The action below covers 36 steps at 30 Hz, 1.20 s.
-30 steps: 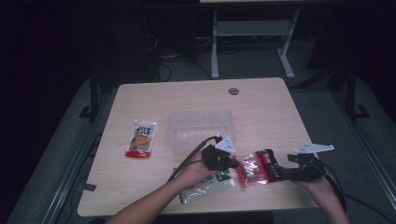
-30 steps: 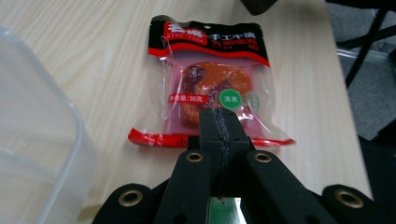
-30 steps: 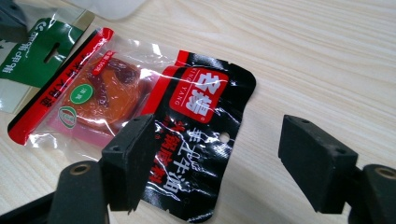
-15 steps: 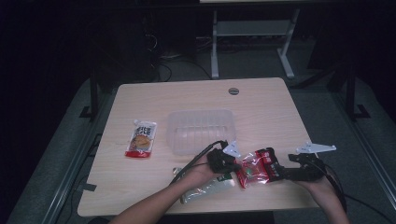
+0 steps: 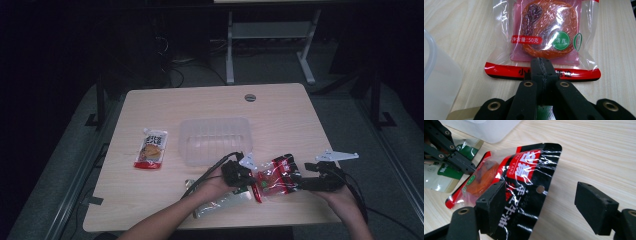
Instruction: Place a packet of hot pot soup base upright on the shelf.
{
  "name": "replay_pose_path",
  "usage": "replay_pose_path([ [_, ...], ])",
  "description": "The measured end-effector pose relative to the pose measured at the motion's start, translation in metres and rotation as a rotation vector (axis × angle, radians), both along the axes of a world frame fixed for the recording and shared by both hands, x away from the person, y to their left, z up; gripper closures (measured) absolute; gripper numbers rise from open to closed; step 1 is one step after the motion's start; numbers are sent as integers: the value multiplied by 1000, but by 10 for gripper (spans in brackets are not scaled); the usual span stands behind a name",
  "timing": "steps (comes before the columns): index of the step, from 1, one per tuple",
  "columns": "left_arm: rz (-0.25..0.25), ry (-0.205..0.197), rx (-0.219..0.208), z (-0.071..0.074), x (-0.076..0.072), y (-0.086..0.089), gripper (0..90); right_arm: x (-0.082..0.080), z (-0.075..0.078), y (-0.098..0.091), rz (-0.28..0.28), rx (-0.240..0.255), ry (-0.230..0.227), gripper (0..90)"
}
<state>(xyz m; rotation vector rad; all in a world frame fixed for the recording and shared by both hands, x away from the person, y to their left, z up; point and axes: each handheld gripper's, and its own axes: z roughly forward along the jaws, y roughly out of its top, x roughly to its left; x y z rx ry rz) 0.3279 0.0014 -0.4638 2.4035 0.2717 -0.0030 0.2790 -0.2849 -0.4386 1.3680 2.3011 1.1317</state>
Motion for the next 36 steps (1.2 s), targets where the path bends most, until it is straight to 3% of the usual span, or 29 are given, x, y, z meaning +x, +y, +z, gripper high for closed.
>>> replay_pose_path([
  [8,-2,-7,-1,0,-1,0,900,15,-9,6,34,49,55,245],
  [15,-5,-3,-4,0,0,1,900,17,-16,2,57,115,103,246],
  [22,-1,-2,-4,-1,-1,0,900,18,-19,4,84,151,141,274],
  [30,-2,-10,-6,-1,-1,1,900,16,-15,7,103,157,144,368],
  [31,-2,-10,-7,-1,-1,1,900,15,-13,5,107,155,128,428],
  [34,-3,-12,-7,-1,-1,1,900,15,-11,4,113,157,112,488],
  [35,-2,-11,-8,-1,-1,1,900,13,-8,4,122,162,96,579],
  [36,-2,-11,-8,-1,-1,1,900,13,-7,3,123,164,88,614],
])
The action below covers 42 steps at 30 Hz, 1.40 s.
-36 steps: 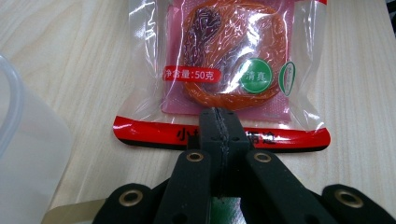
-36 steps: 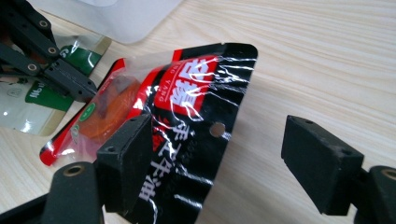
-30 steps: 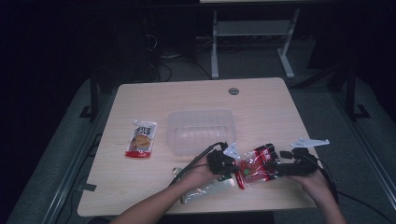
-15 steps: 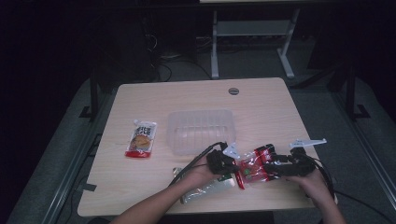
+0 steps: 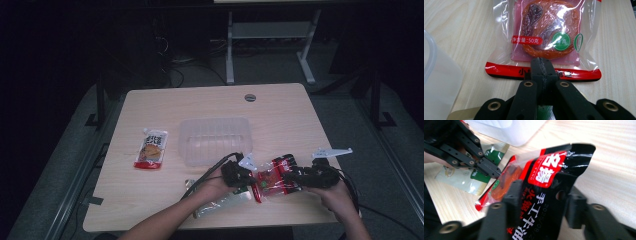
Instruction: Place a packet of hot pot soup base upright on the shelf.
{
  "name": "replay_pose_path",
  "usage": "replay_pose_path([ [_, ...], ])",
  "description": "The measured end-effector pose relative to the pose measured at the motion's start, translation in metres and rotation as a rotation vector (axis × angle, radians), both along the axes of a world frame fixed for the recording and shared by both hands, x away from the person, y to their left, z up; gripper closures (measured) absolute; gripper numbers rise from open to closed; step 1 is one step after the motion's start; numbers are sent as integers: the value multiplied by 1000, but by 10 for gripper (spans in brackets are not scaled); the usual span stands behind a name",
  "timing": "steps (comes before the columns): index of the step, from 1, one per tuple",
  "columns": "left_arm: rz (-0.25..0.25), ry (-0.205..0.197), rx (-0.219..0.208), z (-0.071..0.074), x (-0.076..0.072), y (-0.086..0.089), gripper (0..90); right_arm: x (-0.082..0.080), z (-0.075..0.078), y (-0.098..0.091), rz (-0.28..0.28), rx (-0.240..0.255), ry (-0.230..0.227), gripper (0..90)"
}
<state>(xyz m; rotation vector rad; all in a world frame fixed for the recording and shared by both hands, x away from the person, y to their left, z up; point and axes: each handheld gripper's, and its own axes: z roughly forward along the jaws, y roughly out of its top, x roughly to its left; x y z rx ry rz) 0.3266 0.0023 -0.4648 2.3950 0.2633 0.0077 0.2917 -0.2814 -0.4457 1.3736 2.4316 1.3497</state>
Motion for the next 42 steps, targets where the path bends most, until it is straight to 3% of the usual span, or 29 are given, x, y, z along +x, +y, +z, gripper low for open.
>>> replay_pose_path([
  [5,0,-6,-1,0,-1,0,900,-2,5,-1,27,28,-40,774],
  [14,-2,-5,-6,-1,0,1,900,-1,7,1,108,39,-62,894],
  [25,3,7,-13,-1,1,2,900,-2,10,3,162,113,-76,900],
  [32,-1,-2,7,1,-1,1,900,-5,19,10,213,201,-97,900],
  [37,10,2,10,2,0,1,900,-7,27,15,228,214,-126,900],
  [42,5,-1,0,13,-3,9,899,-9,35,16,232,229,-153,900],
])
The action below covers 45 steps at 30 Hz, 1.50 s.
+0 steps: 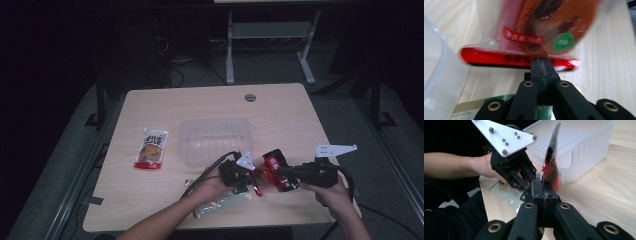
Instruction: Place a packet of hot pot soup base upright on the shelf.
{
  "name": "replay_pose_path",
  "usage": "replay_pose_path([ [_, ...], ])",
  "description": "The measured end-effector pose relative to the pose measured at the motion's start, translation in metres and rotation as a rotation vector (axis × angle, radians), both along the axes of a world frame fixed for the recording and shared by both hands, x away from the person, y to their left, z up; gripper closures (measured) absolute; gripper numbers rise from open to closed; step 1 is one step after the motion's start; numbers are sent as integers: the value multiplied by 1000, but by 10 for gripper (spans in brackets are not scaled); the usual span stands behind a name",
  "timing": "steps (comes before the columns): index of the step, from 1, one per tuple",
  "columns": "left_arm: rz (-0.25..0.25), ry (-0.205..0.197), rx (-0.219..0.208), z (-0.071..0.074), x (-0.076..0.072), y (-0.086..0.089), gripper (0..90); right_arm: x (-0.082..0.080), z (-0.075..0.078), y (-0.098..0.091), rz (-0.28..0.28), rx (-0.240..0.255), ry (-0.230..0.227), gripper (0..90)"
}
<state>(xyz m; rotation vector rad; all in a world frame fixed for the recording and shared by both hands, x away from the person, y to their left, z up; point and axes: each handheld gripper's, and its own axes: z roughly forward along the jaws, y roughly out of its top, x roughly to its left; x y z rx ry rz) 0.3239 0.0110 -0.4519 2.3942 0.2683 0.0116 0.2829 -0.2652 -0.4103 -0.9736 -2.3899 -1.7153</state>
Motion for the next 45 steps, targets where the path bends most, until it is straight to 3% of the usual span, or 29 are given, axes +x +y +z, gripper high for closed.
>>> replay_pose_path([
  [9,7,23,-54,26,-9,28,895,-2,9,-4,-8,17,-29,900],
  [11,12,33,-70,32,-12,38,858,-2,12,-4,-5,26,-35,900],
  [22,93,51,-102,44,-27,110,688,0,25,4,27,52,-67,900],
  [33,252,64,-103,39,-41,195,494,3,37,15,58,89,-92,900],
  [40,311,51,-93,34,-49,222,368,10,48,24,61,107,-114,900],
  [45,339,49,-86,31,-51,232,326,21,55,32,55,99,-129,900],
])
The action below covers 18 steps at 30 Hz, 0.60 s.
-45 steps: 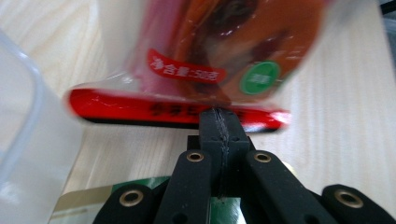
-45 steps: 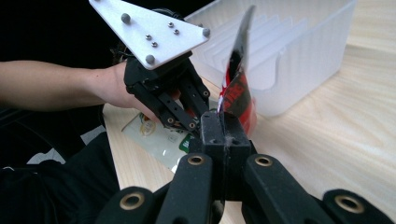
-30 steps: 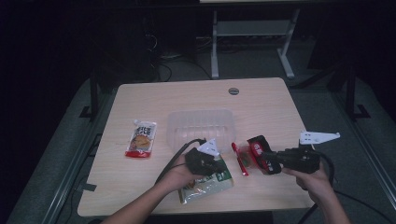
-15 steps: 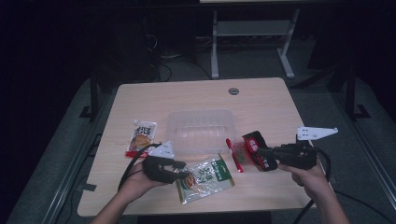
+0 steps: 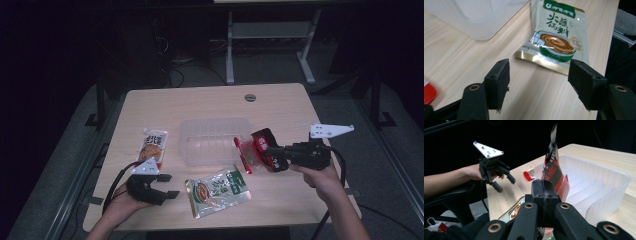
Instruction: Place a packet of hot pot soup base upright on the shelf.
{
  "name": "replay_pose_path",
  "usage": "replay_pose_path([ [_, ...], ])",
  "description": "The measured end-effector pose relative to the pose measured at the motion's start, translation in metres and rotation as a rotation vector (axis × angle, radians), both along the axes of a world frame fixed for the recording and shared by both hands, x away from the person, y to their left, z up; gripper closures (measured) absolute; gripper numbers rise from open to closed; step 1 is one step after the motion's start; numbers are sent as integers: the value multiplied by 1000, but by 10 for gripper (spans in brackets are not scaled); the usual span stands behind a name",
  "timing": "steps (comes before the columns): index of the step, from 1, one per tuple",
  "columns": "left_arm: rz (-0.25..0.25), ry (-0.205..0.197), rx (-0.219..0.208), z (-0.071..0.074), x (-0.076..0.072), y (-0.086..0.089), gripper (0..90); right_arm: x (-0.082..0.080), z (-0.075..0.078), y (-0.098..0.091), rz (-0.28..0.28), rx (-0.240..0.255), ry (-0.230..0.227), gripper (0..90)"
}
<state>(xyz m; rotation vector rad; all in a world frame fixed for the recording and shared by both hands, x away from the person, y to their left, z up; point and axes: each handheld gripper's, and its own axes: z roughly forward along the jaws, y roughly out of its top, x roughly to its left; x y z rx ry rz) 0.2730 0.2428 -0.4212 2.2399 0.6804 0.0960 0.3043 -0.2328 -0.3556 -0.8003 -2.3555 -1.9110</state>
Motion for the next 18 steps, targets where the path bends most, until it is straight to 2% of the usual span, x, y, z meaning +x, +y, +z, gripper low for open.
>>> replay_pose_path([
  [4,0,-16,11,0,0,3,319,14,3,6,-23,-12,-2,900],
  [7,17,-15,5,-2,-2,6,315,24,4,8,-47,-21,-3,900],
  [13,41,-32,-3,-1,-5,12,303,44,8,11,-83,-14,-6,900],
  [18,43,-31,4,-1,-6,14,303,56,11,13,-115,-15,-11,900],
])
